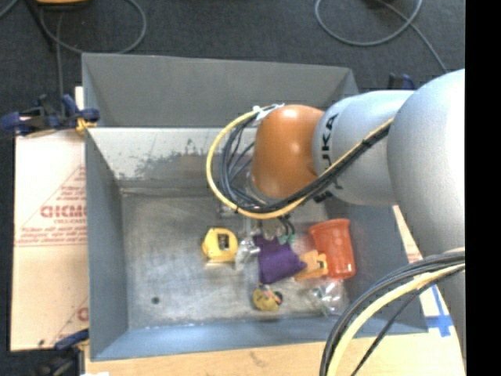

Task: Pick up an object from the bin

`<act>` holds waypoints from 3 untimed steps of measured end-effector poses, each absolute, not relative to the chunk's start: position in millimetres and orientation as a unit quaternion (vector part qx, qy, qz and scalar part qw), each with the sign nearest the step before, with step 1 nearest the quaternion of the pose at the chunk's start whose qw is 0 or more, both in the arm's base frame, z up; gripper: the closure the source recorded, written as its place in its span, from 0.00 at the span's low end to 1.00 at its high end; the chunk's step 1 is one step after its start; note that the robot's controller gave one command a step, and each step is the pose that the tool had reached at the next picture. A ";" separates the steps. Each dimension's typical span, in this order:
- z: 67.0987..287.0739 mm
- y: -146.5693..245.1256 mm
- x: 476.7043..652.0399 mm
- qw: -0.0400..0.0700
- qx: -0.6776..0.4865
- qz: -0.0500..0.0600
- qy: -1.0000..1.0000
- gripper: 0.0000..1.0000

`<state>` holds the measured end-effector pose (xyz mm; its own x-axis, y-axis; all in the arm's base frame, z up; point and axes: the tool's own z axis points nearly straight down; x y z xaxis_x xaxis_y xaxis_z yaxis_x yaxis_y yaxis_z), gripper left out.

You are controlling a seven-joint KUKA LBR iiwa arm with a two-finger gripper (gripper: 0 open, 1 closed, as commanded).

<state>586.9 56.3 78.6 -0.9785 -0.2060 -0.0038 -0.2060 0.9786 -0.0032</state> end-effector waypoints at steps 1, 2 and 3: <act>78.8 91.1 582.0 0.000 -0.090 -0.005 0.996 1.00; 78.8 91.2 582.1 0.000 -0.090 -0.005 0.996 1.00; 111.8 92.4 584.7 -0.003 -0.080 -0.001 0.997 1.00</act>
Offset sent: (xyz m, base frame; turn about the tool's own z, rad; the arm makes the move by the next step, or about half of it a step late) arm 0.0000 0.0000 0.0000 0.0000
